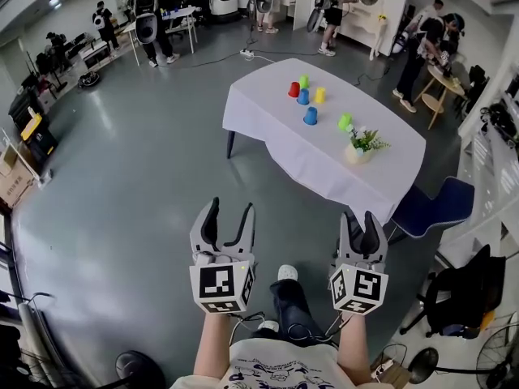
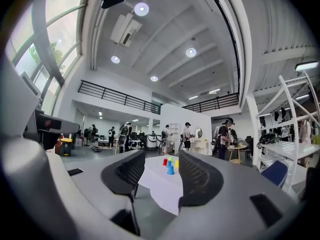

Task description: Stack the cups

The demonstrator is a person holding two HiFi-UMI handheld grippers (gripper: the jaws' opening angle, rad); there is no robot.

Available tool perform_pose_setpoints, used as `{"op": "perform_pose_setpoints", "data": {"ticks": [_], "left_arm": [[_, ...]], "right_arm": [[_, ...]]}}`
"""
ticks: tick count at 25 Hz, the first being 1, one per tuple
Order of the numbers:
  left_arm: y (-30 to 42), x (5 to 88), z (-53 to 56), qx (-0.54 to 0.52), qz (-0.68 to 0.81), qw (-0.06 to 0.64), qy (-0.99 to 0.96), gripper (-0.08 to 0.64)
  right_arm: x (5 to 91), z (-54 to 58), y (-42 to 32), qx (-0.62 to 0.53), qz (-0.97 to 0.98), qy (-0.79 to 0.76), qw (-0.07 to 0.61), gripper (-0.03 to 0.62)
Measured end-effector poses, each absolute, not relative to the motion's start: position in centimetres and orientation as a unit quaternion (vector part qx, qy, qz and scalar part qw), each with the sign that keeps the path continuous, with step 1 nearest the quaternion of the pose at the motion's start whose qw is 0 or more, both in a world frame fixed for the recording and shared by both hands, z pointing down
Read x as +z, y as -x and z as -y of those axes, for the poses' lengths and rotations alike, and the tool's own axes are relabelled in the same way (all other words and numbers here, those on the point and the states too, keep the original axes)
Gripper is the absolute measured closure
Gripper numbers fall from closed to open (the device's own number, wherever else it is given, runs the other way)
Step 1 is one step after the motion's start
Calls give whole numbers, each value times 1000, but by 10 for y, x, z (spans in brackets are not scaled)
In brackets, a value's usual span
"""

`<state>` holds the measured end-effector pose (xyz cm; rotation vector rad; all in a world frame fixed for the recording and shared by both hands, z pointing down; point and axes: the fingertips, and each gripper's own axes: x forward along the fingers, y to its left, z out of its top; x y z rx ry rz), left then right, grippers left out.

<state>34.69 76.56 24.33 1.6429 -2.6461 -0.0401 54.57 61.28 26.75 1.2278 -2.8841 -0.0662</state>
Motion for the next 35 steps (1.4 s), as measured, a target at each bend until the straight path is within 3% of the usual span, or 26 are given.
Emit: {"op": "perform_pose_setpoints", "data": {"ticks": [21, 35], "left_arm": [[-191, 228, -503, -2, 872, -1, -490, 298], [-111, 252, -400, 14, 873, 26, -486, 298]], "right_arm": [[255, -329, -365, -18, 939, -344, -5, 365], [282, -224, -284, 0, 941, -338, 23, 357]]}}
